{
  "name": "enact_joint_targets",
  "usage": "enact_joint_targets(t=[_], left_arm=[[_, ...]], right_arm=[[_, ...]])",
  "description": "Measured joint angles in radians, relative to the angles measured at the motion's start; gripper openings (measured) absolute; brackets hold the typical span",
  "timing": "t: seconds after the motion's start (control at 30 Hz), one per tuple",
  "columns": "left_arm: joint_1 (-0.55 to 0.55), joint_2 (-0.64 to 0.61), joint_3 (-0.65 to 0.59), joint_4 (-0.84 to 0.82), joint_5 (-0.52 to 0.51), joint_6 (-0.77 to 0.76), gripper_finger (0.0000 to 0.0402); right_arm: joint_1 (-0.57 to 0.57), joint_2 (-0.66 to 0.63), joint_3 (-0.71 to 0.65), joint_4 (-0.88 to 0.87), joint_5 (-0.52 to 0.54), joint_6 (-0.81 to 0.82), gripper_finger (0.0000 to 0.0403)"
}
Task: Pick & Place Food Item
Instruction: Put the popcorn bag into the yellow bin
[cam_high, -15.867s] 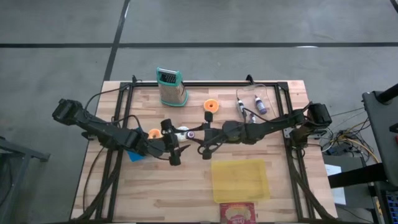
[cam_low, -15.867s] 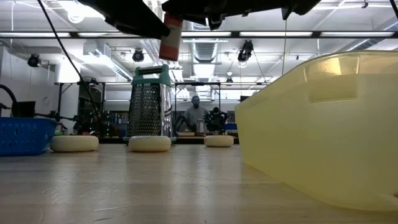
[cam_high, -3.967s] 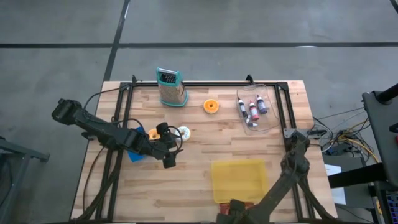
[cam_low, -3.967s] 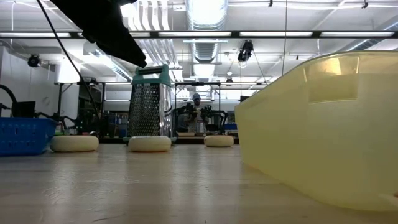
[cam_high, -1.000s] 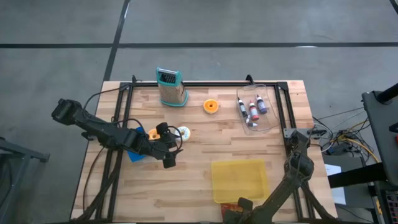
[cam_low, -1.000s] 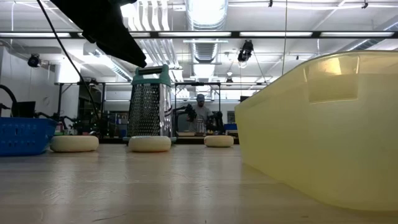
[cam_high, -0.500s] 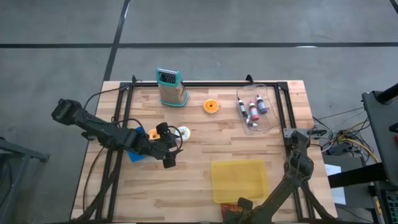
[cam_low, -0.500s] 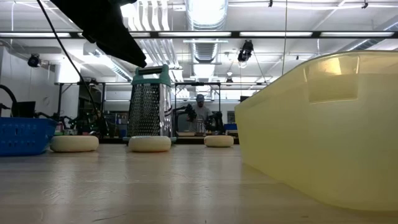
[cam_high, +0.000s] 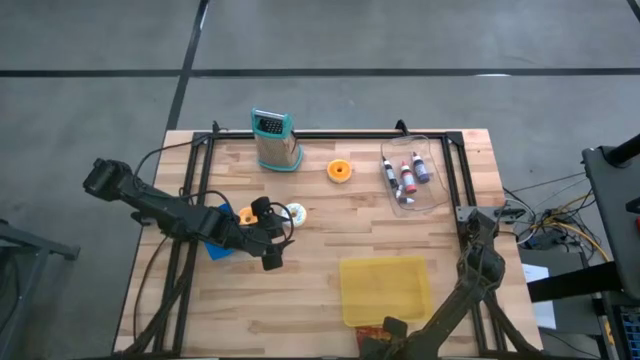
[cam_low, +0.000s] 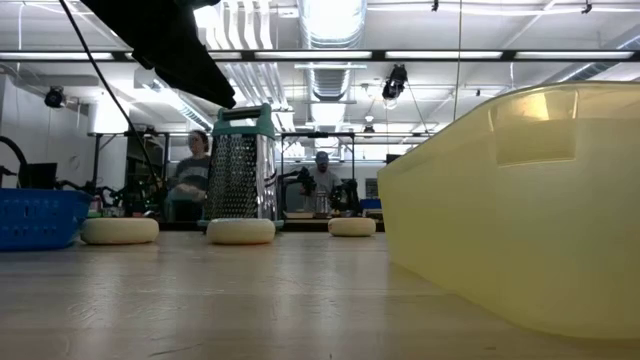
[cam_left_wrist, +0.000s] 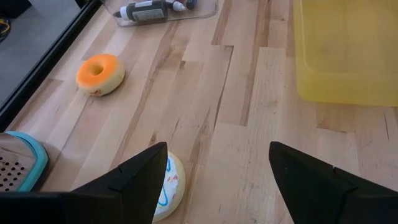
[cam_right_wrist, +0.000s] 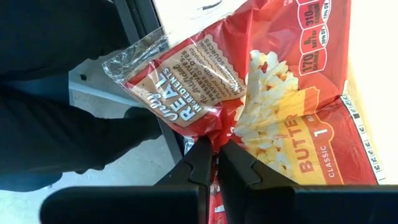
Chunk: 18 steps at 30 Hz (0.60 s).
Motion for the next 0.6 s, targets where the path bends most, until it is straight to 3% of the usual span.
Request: enact_joint_targets(t=[0.6], left_arm=[[0.0,0.0,0.0,0.0,-0.001,0.0,0.0287]], right_arm=[[0.0,-0.072,0.032,-0.008,0.003,-0.008,0.0012]])
